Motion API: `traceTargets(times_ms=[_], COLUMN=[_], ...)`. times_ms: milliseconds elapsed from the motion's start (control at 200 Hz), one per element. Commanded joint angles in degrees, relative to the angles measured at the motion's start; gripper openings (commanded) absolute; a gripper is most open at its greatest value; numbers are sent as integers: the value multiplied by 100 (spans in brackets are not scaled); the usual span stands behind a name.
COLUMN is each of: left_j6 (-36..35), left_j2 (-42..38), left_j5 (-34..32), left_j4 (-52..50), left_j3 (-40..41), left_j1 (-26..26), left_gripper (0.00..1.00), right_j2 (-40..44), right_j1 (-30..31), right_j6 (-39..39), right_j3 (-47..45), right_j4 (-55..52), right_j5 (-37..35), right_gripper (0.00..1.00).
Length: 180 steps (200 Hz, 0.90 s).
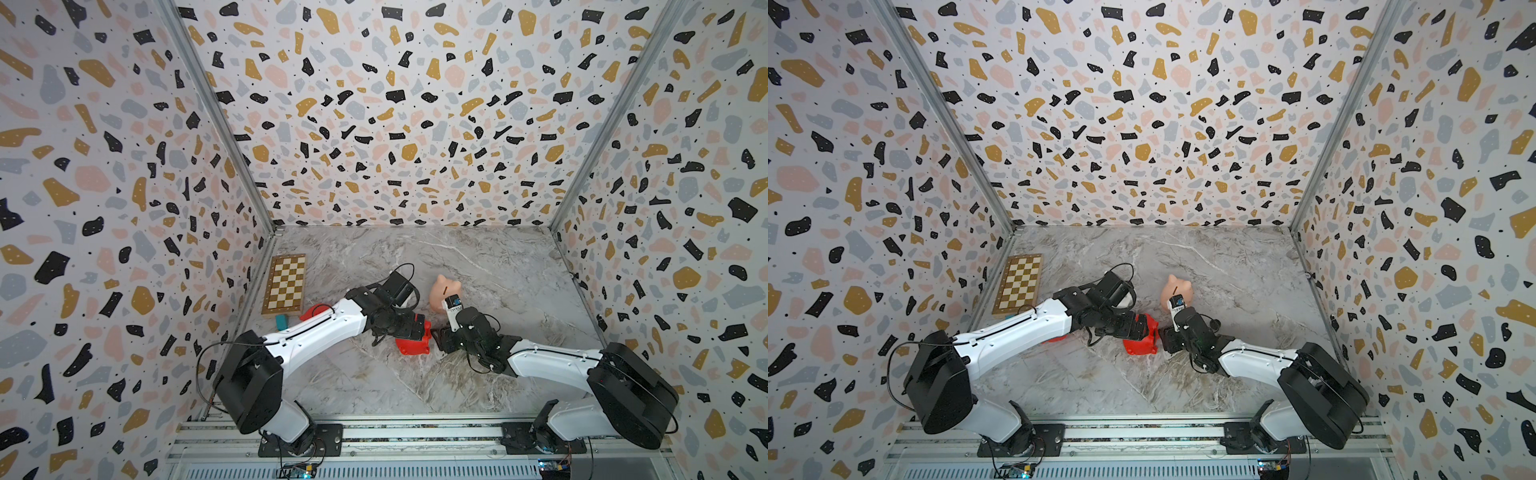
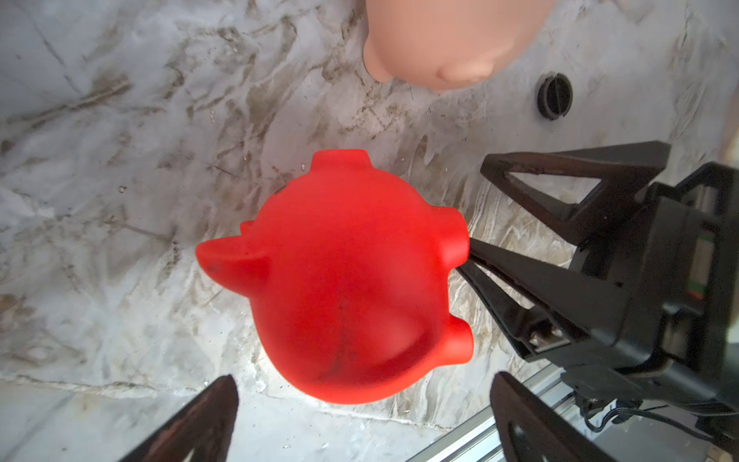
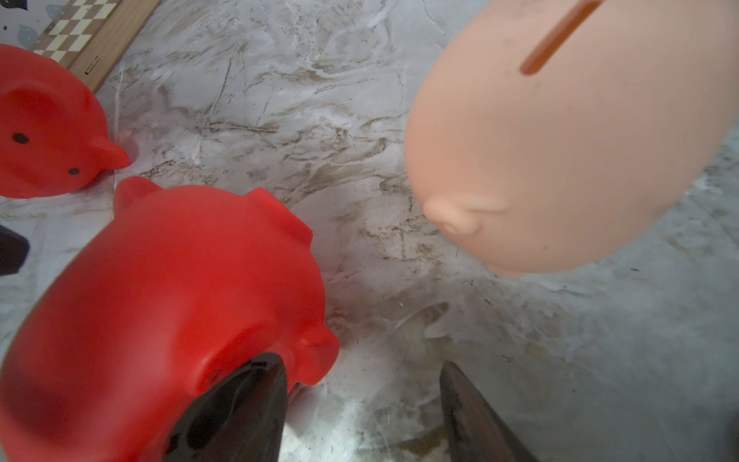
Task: Open piggy banks
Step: Adjust the piggy bank at the center of the board.
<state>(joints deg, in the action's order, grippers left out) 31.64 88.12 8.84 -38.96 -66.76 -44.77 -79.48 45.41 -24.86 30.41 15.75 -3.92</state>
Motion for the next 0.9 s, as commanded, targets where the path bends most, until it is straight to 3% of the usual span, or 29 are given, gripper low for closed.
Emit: traceTargets(times_ms=[0,440,896], left_j6=[-283,-456,-464], left_j2=[107,945,1346], left_j5=[-231,-229,-135], left_j4=[-343,-674,-518], left_j3=[-304,-1115,-1098], left_j1=[-40,-40,-67], left_gripper=[99,99,99], right_j2=[76,181,230], right_j1=[-14,-23,-41], right_j6=[-68,-116,-133], right_j3=[-36,-176,-303], right_j4=[-159,-199,-109], right_j5=[-98,-58,-31], right_gripper=[62,62,62])
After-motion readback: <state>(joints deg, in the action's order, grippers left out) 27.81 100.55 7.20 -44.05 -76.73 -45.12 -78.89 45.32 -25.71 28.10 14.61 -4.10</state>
